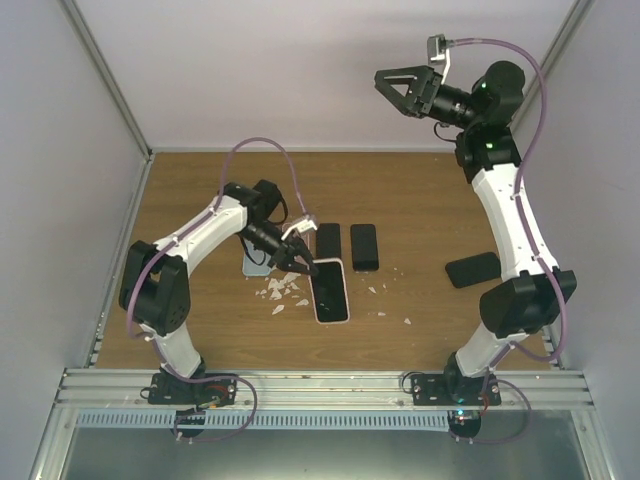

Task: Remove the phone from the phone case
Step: Pick up the phone at the center of the board.

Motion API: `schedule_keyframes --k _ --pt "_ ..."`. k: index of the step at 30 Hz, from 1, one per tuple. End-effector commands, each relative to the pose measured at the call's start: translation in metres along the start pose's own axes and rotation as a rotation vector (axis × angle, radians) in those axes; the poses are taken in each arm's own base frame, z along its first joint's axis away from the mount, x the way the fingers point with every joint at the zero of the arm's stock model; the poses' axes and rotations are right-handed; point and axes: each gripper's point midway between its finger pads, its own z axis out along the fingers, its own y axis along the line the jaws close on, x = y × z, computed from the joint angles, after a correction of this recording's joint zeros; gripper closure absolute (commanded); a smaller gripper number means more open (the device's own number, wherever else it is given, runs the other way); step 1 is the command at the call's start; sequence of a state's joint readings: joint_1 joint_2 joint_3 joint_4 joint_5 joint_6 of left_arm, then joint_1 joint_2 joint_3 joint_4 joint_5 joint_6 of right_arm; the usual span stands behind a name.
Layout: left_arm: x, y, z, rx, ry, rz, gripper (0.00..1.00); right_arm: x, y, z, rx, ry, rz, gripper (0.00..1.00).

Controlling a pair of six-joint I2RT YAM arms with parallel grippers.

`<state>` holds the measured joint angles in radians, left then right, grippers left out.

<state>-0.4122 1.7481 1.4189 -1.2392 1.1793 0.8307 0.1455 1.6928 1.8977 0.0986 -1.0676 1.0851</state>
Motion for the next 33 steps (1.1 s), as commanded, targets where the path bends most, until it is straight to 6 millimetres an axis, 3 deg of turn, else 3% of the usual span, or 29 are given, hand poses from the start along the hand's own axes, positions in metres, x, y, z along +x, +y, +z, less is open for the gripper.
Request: schedule_keyframes --k 1,9,13,21,29,33 --pt "0.001 -0.03 0.013 0.094 0.019 0.036 1.0 -0.001 0.027 -0.007 -0.07 0.005 0.016 0.01" --pt "-0.008 -0.032 0.019 0.104 -0.008 0.047 1.0 -0.007 0.038 -0.015 -0.053 0.004 -0.089 0.0" --pt "-0.01 -0.039 0.023 0.107 0.004 0.078 1.0 0.008 0.033 -0.018 -0.036 0.063 -0.197 0.0" --pt "0.001 -0.033 0.02 0.032 0.077 0.184 1.0 0.1 -0.031 -0.047 0.09 0.29 -0.38 0.0" --pt "0.001 -0.026 0.012 -0.061 0.16 0.308 1.0 0.196 -0.066 -0.085 0.139 0.511 -0.439 0.0" --pt "-0.005 -0.026 0.008 -0.085 0.161 0.347 1.0 0.239 -0.071 -0.1 0.104 0.596 -0.456 0.0"
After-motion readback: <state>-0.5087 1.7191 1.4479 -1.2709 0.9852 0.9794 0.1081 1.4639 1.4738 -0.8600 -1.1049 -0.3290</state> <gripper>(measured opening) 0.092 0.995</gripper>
